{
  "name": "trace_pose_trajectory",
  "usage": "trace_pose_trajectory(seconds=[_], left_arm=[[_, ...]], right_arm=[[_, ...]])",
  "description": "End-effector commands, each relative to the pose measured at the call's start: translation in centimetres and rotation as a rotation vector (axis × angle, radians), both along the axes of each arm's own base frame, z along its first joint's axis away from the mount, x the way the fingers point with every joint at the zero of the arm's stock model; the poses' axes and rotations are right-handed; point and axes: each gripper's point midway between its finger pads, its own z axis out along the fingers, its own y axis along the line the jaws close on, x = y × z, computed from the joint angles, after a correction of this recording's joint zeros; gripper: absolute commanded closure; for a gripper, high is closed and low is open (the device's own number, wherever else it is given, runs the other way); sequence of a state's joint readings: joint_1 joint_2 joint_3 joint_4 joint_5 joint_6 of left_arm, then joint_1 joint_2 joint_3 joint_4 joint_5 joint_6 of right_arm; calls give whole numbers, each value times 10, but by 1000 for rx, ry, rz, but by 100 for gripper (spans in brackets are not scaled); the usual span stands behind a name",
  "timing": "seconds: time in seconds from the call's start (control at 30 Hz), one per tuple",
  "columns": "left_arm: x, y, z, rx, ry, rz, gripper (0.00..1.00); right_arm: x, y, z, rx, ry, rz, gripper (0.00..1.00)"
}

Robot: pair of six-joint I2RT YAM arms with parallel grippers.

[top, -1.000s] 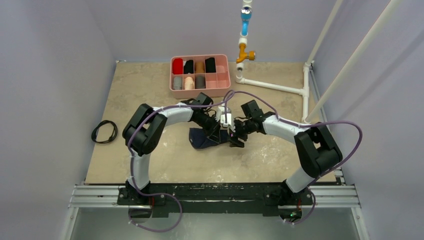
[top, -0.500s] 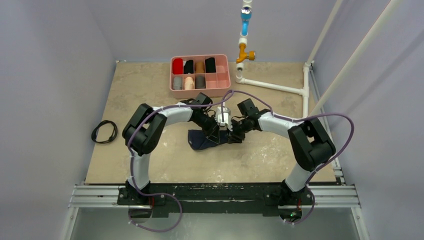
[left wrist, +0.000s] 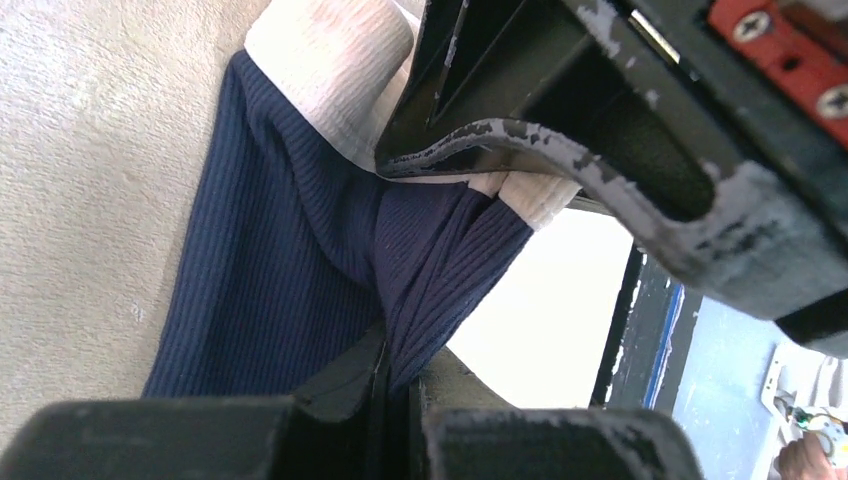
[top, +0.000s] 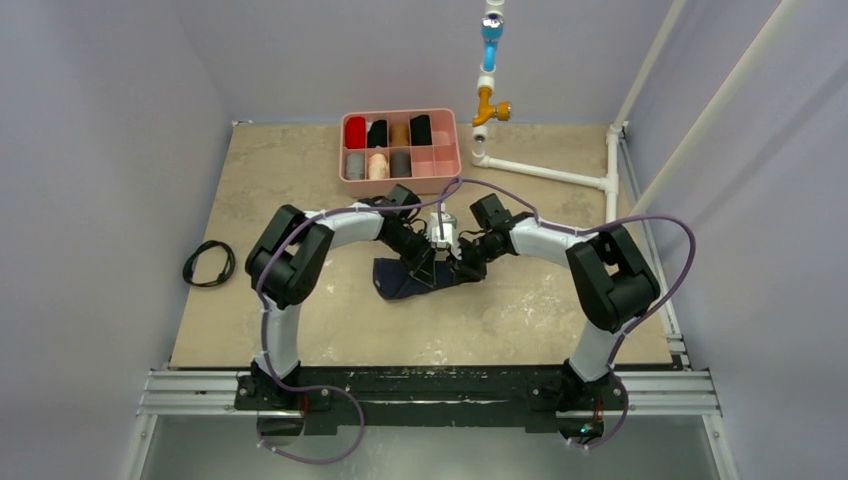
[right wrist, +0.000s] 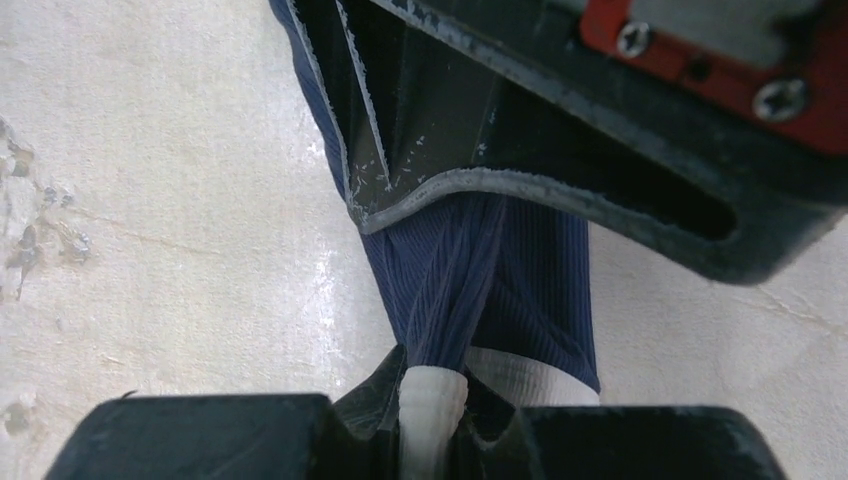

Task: Roll the underwear
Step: Fold the underwear at the center of the board.

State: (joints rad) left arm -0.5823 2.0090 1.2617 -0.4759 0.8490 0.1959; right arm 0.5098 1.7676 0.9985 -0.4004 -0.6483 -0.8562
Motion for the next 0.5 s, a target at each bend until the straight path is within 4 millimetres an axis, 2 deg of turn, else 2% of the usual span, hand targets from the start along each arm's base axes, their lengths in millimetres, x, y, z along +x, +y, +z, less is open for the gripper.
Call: trace_pose_trajectory(seconds=[0.0,0.13,0.3,0.47], left_arm=[[9,-7,13,-50,28,-2,100],[14,-6,16,-64,78,26,100],[16,-6,21,-83,73,34,80],[14,-4,28,-109,60,29,65]], right_arm=[[-10,-18,-13,-54,138,-55,89],[-8,-28,-12,-27,229,-79,91],[-11,-30,-12,-7,297,-82,94],[-15,-30,-17,-12,340,-80,95]])
